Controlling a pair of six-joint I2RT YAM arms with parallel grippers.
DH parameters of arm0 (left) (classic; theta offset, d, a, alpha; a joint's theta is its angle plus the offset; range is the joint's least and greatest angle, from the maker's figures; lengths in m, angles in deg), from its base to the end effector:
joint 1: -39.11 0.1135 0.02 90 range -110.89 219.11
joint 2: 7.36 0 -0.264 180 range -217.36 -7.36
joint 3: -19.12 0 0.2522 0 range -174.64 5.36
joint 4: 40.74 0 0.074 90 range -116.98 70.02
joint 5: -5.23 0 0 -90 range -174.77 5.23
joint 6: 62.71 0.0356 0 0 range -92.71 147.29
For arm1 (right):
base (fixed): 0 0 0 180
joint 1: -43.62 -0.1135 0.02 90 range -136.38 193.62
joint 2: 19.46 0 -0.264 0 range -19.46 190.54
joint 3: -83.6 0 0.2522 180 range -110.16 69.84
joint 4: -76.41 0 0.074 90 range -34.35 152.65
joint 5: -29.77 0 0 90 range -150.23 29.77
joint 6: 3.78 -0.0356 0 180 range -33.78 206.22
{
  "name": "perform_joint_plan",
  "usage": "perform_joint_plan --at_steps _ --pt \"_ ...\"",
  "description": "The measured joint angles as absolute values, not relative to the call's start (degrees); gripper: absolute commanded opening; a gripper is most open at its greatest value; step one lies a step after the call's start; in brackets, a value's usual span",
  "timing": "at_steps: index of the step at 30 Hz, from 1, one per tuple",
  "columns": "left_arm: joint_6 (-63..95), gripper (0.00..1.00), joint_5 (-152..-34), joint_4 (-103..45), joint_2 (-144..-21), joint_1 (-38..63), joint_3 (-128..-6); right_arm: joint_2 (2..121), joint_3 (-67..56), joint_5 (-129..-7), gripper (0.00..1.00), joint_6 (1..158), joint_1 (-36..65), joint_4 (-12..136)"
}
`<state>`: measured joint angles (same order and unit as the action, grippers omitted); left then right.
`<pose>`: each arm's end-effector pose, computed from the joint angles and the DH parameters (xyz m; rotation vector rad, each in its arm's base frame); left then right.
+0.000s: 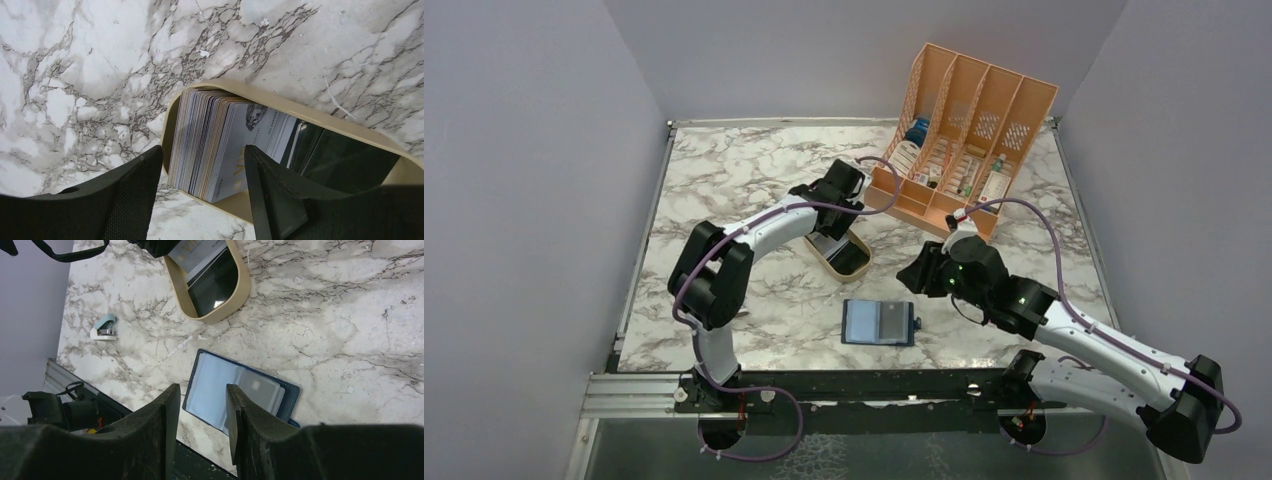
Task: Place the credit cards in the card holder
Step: Pick up the credit card from the storage box.
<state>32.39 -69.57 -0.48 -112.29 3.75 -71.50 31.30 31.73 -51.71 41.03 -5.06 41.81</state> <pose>0.3277 -0.2211 0.2180 0.7574 2.3605 0.1125 0.1335 0.1439 0.2626 0.0215 2.2552 0.7702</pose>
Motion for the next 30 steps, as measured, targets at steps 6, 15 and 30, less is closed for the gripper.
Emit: perform_joint_plan --at_steps 6,15,30 --pt "33.1 0.56 -67.6 -0.4 -114.8 3.8 -71.6 31.4 31.9 -51.7 0.39 41.0 -5.1 42.1" --pt "33.5 0.36 -67.2 -0.3 -115.0 3.4 -72.9 31.4 32.5 -51.7 0.39 40.9 -5.1 42.5" --pt "34.3 0.0 -67.1 0.9 -115.1 3.5 -73.1 31.2 32.9 -51.7 0.39 40.9 -5.1 42.9"
